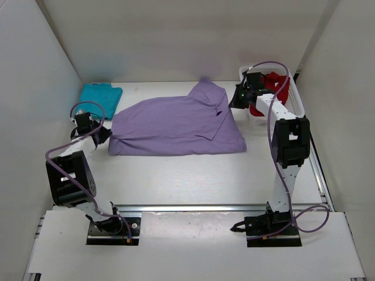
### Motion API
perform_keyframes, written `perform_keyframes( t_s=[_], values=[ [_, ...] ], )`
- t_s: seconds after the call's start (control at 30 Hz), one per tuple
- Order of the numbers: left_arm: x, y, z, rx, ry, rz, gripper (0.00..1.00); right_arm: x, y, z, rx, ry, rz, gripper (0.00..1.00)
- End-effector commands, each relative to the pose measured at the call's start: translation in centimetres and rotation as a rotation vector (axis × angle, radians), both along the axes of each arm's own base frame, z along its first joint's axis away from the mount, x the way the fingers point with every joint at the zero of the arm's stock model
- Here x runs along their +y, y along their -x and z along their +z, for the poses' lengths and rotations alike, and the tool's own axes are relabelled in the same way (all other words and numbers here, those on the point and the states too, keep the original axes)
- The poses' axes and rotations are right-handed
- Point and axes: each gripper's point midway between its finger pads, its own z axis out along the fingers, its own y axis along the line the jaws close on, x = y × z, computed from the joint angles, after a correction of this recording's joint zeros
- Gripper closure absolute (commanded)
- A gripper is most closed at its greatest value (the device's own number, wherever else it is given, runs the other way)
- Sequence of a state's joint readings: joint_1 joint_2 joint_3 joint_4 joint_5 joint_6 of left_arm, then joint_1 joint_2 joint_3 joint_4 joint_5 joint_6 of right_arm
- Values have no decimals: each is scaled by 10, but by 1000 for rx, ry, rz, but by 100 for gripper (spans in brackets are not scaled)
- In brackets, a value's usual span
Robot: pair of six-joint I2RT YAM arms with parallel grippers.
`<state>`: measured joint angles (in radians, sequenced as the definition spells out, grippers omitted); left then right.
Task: Fold and stack the t-shirts
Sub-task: Fold the flattened tshirt in 1/3 of the way
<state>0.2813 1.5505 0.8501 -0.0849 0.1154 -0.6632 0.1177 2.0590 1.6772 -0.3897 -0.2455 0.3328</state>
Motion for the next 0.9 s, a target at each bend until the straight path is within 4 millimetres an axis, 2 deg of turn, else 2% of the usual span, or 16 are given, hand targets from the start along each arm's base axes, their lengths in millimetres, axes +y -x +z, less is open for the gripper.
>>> perform_keyframes(
  t_s=[0.0,0.1,0.13,0.23,0.27,0.33,0.37,0.4,0.47,0.5,0.53,0.6,0.63,0.7,0.73,0.87],
  values=[
    [3,-17,10,17,-66,-53,70,2,-16,9,-28,4,17,100],
    [1,-17,7,13,-27,-72,59,7,-19,16,-37,-7,37,94],
    [4,-14,13,-5,-20,-59,56,8,-15,19,-30,-8,42,85],
    [12,-3,30,-57,-51,-12,57,1,0,40,-45,2,16,64],
    [7,4,26,-43,-43,-18,60,-2,7,56,-71,7,-1,62],
    [-3,21,28,-65,-55,-29,65,-7,36,69,-93,-37,-48,63],
    [-9,25,33,-86,-47,-30,66,-7,51,48,-69,-53,-52,76],
    [-14,37,20,-61,-19,-30,71,-4,59,70,-127,-98,-71,92],
    [-17,56,13,-78,32,-10,72,-1,100,34,-66,-137,-86,100],
    [-19,66,-1,-55,52,-5,69,1,107,43,-109,-150,-97,100],
    [-18,77,-10,-37,49,15,67,-2,123,33,-108,-150,-113,99],
    [-12,84,-15,-27,47,35,63,-13,156,-3,-55,-172,-148,98],
    [-14,84,-16,-31,52,36,57,-12,161,2,-80,-194,-149,95],
    [-15,84,-22,-8,57,39,54,-26,184,-25,-34,-226,-185,82],
    [-14,80,-19,-16,52,39,52,-36,180,-19,-74,-237,-205,73],
    [-14,81,-38,34,108,50,52,-44,194,-46,-6,-244,-211,60]
  ],
)
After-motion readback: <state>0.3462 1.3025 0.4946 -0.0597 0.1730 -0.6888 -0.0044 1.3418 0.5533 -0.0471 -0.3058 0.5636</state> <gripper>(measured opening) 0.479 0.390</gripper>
